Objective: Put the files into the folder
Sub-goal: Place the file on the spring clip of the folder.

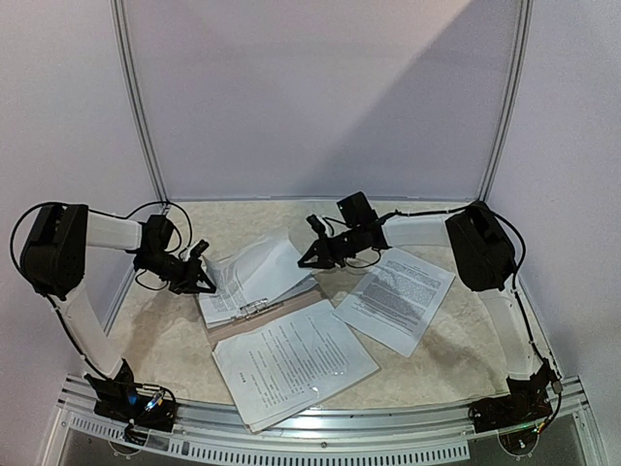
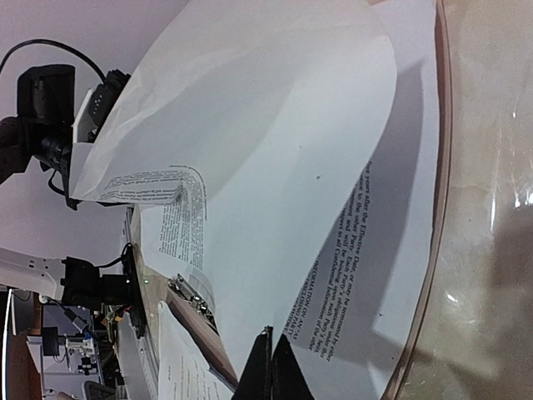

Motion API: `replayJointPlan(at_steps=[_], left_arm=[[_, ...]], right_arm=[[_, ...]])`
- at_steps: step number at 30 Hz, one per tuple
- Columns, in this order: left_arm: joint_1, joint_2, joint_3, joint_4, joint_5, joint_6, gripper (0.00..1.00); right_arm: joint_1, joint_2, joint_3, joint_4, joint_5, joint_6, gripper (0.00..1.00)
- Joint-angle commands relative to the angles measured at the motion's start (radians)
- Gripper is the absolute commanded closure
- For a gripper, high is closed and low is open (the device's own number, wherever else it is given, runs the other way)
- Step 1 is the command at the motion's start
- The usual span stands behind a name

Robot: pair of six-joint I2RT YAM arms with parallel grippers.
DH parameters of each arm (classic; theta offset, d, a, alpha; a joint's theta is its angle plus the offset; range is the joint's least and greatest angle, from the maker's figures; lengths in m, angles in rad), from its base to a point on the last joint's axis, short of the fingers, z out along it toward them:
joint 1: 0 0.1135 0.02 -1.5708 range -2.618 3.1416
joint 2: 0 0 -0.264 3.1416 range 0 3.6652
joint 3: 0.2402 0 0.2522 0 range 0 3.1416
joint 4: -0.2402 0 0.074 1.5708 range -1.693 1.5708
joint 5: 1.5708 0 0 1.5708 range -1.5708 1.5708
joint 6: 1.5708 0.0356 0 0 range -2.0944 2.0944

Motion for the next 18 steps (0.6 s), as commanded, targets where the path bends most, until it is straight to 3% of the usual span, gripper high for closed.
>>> replayJointPlan(at_steps=[1,8,18], left_arm=[[0.010,-0.003,-0.017,-0.004,0.010,0.017,1.00],[0.005,0.011,-0.007,0.011,0.013,0.017,1.00],[0.005,0.024,0.002,-0.029,-0.008,0.017,0.84]], right_arm=[[0.003,-0.022,-0.019,0.000,0.014,-0.017,1.00],[0.001,0.003,0.017,-0.025,0.022,-0.039,1.00],[-0.004,0.017,0.019,-0.055,0.030,-0.060,0.92]])
